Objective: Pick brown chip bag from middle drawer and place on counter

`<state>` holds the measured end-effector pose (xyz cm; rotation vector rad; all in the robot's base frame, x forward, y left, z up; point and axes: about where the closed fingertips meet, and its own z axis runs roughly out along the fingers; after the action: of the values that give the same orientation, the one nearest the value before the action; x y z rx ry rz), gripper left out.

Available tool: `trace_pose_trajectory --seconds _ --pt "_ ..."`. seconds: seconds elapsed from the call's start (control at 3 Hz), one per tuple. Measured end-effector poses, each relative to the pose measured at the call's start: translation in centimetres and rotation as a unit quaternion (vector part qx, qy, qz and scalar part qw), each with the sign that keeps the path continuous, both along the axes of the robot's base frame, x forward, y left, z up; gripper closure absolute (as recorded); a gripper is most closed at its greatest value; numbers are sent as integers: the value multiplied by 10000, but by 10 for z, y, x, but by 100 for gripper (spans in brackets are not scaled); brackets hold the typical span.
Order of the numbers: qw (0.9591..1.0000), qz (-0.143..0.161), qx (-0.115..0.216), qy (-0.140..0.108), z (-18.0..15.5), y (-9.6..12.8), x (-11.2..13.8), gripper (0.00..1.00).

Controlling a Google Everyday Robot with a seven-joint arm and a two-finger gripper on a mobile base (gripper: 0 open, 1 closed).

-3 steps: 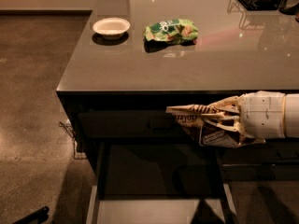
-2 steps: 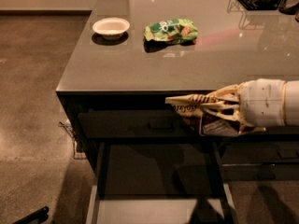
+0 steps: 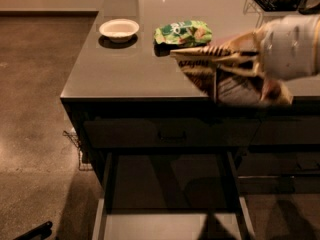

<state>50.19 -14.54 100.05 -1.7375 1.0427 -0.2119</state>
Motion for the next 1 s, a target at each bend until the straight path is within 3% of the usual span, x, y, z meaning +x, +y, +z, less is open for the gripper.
trace_pose_trajectory --seconds 0.33,0.67,1.0 --pt "9973 288 -263 -615 50 18 15 100" --pt "9942 467 -437 -866 66 36 39 100" --pt "9929 598 -428 -940 62 55 72 100"
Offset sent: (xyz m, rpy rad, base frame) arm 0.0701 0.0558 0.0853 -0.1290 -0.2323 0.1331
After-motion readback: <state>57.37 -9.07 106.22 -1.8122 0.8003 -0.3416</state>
